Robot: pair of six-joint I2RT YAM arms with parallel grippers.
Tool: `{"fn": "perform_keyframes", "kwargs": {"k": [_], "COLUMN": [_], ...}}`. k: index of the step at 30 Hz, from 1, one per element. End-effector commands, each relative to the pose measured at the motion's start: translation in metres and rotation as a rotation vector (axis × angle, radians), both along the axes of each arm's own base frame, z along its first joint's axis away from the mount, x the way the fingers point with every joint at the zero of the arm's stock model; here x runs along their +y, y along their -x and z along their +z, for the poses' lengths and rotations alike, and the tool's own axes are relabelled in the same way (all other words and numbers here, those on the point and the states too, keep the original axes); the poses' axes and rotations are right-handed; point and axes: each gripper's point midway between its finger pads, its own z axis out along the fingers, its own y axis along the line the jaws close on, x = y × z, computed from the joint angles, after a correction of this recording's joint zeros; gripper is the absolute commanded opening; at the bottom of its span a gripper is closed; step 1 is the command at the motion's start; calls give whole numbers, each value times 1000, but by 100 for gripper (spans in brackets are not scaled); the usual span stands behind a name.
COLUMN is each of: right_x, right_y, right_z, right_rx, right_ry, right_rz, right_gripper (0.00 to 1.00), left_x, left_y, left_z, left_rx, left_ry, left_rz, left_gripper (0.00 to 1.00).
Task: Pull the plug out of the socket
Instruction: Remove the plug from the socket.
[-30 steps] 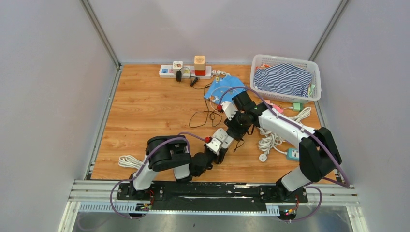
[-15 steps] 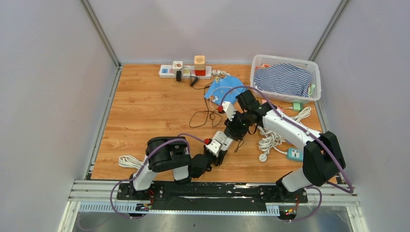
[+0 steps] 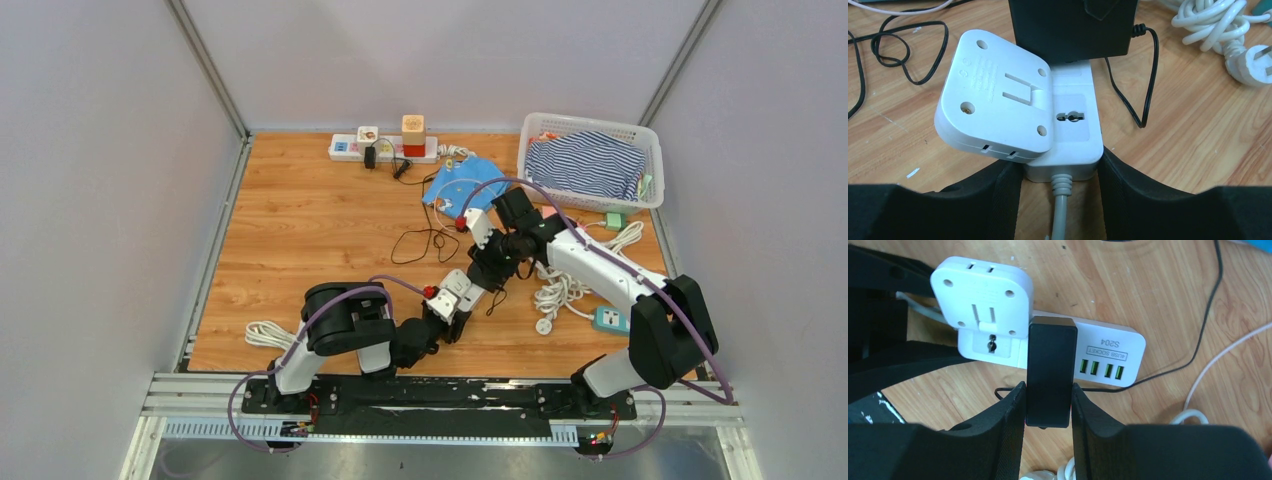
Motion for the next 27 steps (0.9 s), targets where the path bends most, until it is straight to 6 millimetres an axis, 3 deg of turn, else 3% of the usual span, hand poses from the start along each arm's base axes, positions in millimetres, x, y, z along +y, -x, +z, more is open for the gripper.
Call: {"fn": "perform_keyframes", "kwargs": {"k": [1, 3, 5, 11, 18, 22, 27], "right_x": [26, 35, 37, 7, -16, -17, 6], "right_y": [40, 55, 54, 5, -16, -16, 13], "right_z": [11, 8, 7, 1, 5, 4, -6], "right_rx": [67, 69, 56, -61, -96, -81, 71], "right_ry": [-94, -78, -61, 72, 105, 91, -9], "right_rz": [234, 315, 314, 92, -37, -46, 84], "right_gripper": [0, 0, 0, 0, 0, 0, 0], "left_x": [18, 18, 19, 18, 19, 18, 18], "left_y": [-3, -3, -4, -4, -3, -3, -3], "left_z": [-16, -16, -15, -16, -16, -15, -16], "left_rx": [5, 5, 4, 3, 4, 4, 5], "left_ry": [-59, -59, -59, -60, -61, -59, -60], "left_rz": [49, 51, 53, 52, 50, 50, 50], "left_gripper": [0, 0, 0, 0, 0, 0, 0]}}
